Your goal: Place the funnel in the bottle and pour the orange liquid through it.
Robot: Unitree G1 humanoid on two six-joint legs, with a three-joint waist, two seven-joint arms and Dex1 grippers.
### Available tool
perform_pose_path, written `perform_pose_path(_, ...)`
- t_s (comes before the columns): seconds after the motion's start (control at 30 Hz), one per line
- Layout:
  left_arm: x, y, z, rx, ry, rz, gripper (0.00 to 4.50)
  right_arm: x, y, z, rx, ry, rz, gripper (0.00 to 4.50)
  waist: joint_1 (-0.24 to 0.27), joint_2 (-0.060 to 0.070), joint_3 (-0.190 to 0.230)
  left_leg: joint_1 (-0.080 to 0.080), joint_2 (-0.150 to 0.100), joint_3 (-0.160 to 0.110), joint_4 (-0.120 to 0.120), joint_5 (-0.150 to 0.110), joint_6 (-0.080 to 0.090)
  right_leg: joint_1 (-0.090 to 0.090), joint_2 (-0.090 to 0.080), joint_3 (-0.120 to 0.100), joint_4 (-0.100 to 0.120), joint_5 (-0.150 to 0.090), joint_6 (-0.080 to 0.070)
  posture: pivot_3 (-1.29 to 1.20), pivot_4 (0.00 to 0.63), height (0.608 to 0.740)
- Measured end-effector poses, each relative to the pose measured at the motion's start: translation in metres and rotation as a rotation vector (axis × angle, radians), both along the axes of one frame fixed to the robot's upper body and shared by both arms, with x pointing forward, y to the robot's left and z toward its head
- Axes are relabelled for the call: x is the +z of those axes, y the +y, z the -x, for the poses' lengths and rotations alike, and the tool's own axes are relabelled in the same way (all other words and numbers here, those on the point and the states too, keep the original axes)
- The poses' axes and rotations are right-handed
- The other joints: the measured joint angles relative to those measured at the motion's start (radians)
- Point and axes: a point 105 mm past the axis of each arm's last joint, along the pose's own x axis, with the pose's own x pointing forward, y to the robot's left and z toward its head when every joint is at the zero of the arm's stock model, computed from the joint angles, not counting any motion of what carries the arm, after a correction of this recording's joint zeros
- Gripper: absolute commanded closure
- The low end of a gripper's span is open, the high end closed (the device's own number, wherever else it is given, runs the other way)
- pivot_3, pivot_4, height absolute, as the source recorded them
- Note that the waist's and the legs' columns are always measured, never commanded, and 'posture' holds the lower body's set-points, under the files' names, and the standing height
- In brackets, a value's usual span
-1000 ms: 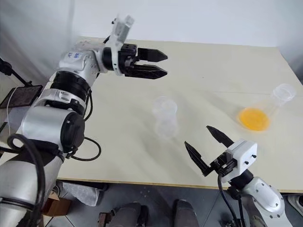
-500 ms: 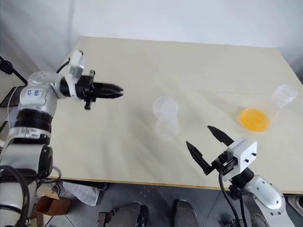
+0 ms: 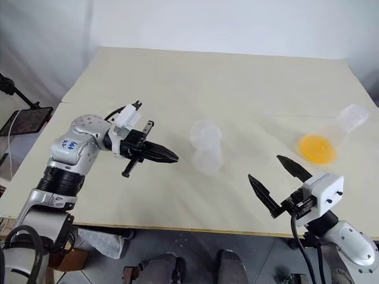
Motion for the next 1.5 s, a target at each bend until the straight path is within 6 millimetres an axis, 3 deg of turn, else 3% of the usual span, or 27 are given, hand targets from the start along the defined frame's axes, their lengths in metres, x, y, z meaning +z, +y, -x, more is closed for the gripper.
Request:
perform_pose_path(0.27,-0.013,-0.029,0.003,-0.075,-0.010,0.006,4.46,0.002,0.001,-0.002,-0.005,-0.009,-0.006,0.00,0.005,0.000,0.000,-0.001,-0.001,0.000,0.000,0.000,0.001,0.000,-0.001,0.000,0.000,0.000,0.000,0.00,0.150,0.740)
perform_pose_path(0.47,-0.010,-0.042,-0.001,-0.096,-0.033,0.028,4.46,0.000,0.003,-0.001,-0.006,-0.006,-0.019,0.00,0.003,0.000,0.000,-0.001,-0.001,0.000,0.000,0.000,0.001,0.000,-0.001,-0.001,0.000,0.000,0.000,0.00,0.150,0.740)
perform_pose_path(1.5,0.001,-0.064,-0.024,-0.061,-0.209,0.106,4.46,-0.002,0.006,-0.002,-0.024,-0.003,-0.038,0.00,0.005,0.000,0.000,-0.001,-0.001,0.000,0.000,0.000,0.001,0.000,-0.001,-0.002,-0.001,0.000,0.000,0.00,0.150,0.740)
